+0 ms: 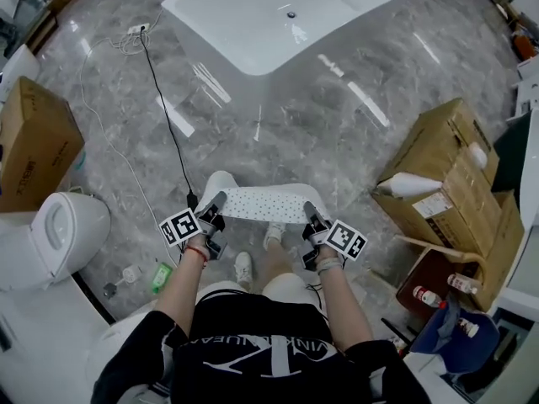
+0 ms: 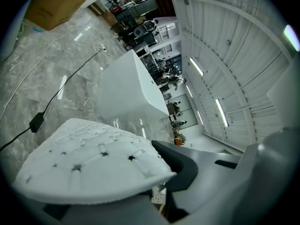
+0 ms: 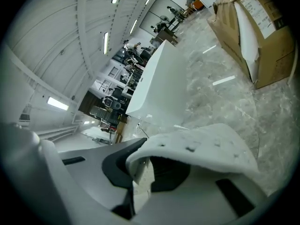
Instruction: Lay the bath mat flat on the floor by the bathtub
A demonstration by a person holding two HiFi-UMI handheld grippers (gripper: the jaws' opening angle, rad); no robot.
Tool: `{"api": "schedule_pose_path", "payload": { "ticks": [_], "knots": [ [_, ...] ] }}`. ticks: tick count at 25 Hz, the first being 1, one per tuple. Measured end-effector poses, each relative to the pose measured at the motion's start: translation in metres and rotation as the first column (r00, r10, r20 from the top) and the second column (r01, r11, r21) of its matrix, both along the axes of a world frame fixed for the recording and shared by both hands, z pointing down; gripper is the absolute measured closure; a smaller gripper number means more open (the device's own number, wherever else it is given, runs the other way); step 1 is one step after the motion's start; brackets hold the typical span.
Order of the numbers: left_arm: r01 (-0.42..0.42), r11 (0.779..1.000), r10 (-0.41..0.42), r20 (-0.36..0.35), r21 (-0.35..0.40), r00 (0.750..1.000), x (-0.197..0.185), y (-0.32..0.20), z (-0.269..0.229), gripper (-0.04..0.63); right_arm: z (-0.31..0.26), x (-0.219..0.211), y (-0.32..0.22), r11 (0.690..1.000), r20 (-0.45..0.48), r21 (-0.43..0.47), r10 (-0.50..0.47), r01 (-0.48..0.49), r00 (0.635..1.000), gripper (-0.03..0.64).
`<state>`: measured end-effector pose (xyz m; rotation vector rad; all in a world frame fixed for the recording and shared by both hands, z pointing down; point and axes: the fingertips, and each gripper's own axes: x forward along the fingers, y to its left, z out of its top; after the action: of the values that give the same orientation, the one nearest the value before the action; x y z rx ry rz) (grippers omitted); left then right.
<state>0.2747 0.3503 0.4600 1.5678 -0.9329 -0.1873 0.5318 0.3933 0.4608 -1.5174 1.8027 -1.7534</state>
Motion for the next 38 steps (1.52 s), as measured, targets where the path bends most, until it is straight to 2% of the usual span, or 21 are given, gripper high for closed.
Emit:
{"api": "schedule_pose_path", "payload": {
  "ticks": [4,10,19,22,26,32,38],
  "knots": [
    [0.016,1.0,-0.015,0.03,-0.015,0.999,0.001,-0.017,0.014,0.572,0.017,0.004,-0.022,0.999,0.015,-0.03,-0.016,0.016,1.0,0.582],
    [0.086,0.996,-0.085,0.028,-0.033,0.996,0.003,-0.045,0.025,0.574,0.03,0.007,-0.057,0.998,0.03,-0.044,-0.049,0.05,0.998,0.582],
    [0.154,0.988,-0.154,0.019,0.011,0.988,-0.008,-0.085,0.01,0.574,0.029,-0.001,-0.104,0.995,0.051,-0.038,-0.091,0.093,0.995,0.581],
    [0.16,0.987,-0.16,0.024,0.032,0.987,-0.021,-0.096,0.002,0.574,0.024,-0.015,-0.117,0.995,0.057,-0.026,-0.096,0.097,0.994,0.582],
    [0.165,0.985,-0.165,-0.008,0.045,0.986,-0.046,-0.113,-0.008,0.574,0.012,-0.039,-0.135,0.995,0.036,-0.012,-0.102,0.103,0.994,0.581],
    [0.14,0.989,-0.139,-0.038,0.036,0.99,-0.076,-0.133,-0.022,0.574,-0.004,-0.069,-0.148,1.0,0.015,0.003,-0.021,0.021,1.0,0.583],
    [0.094,0.994,-0.093,-0.037,0.047,0.995,-0.125,-0.16,-0.04,0.574,-0.019,-0.119,-0.161,1.0,0.015,0.011,0.026,-0.027,1.0,0.582]
  ]
}}
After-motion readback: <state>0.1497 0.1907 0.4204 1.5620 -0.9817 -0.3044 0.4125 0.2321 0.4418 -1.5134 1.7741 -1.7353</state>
